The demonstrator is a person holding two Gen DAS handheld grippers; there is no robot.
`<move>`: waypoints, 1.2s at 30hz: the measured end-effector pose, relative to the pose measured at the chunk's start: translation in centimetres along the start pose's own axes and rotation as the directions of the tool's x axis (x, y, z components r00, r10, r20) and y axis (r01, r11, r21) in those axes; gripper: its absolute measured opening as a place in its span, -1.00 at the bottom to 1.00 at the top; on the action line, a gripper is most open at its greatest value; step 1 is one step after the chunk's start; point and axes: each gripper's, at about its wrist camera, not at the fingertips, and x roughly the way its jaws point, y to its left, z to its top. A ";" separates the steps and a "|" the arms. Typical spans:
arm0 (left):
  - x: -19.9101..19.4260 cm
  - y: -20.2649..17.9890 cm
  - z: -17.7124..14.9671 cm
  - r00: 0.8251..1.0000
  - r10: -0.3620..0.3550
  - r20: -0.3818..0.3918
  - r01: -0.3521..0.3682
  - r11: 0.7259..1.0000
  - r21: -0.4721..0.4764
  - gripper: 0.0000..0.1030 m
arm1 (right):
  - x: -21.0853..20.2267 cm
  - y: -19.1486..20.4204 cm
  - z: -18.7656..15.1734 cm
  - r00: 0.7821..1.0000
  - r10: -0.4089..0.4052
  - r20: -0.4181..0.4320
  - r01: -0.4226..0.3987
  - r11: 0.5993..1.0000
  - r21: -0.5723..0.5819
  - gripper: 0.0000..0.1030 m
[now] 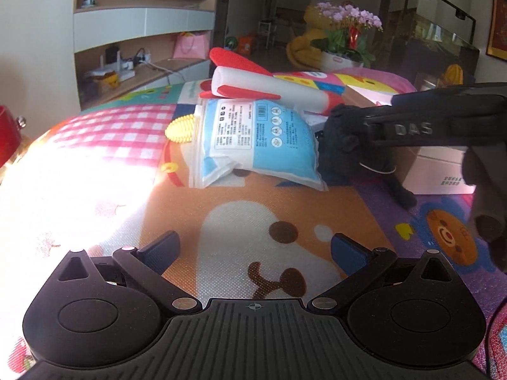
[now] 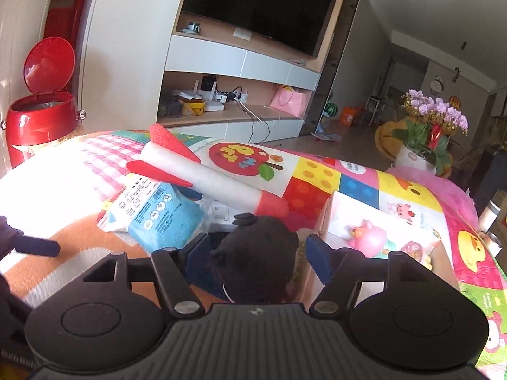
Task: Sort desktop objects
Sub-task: 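Grasp the black plush toy with the right gripper, then lift the black plush toy with the right gripper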
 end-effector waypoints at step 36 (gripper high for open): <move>-3.6 -0.3 2.4 0.964 -0.228 0.137 0.227 0.974 0.023 1.00 | -11.5 -4.6 -9.1 0.997 0.066 -0.044 -0.059 0.987 0.152 0.46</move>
